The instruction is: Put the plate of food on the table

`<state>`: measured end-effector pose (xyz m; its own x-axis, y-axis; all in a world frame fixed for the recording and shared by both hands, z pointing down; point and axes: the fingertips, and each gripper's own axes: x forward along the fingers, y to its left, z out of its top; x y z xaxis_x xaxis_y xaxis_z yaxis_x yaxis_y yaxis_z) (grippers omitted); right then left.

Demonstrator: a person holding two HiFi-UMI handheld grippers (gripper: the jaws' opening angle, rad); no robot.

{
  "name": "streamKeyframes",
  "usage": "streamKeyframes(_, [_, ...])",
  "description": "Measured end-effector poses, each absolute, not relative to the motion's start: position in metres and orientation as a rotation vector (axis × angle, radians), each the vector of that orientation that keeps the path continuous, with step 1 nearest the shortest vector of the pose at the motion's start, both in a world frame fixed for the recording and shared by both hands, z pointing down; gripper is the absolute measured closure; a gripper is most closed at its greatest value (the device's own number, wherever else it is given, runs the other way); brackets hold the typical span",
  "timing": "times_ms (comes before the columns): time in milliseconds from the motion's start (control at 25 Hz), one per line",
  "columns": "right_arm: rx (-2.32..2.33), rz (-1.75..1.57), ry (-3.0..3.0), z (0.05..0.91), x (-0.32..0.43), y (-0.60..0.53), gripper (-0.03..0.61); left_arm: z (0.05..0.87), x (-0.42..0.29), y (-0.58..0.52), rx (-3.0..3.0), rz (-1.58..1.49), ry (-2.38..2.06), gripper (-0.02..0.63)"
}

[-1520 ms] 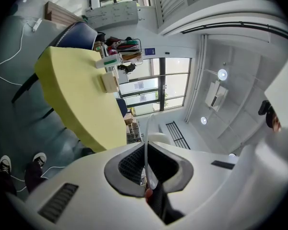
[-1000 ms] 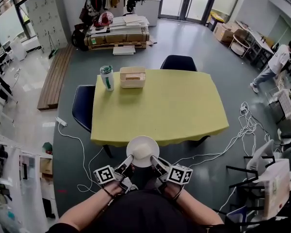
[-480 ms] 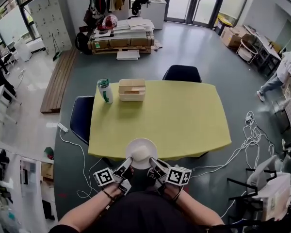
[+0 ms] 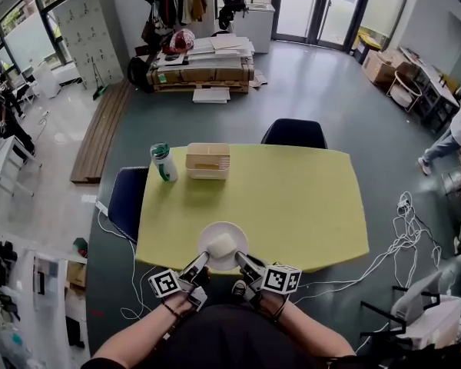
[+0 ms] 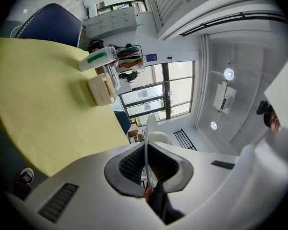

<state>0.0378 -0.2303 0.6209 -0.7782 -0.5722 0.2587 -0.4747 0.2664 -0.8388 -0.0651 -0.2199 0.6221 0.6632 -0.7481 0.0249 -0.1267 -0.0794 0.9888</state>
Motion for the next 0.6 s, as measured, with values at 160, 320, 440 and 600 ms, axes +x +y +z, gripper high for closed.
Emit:
streamKeyframes(160, [-0.981,-1.578,2.430,0.628,0.047,-0.249,0.548,0.631,-0.056,-0.237,1.591,-0.601,-0.767,0.597])
streamKeyframes(320, [-0.957,-1.595,2.449,0.637,0.048,-0.261,0.548,0.641,-0.057,-0.247,1.610,-0.591,-0.800,0.597])
streamKeyframes(440, [-0.964,-1.611,2.441,0.644,0.045,-0.264,0.548,0.648,-0.058,-0.249,1.562,-0.608,-0.786,0.597])
streamKeyframes(600, [-0.991,-1.617,2.427,0.659,0.041,-0.269,0.548,0.663,-0.063,-0.256,1.542,-0.600,-0.762,0.597])
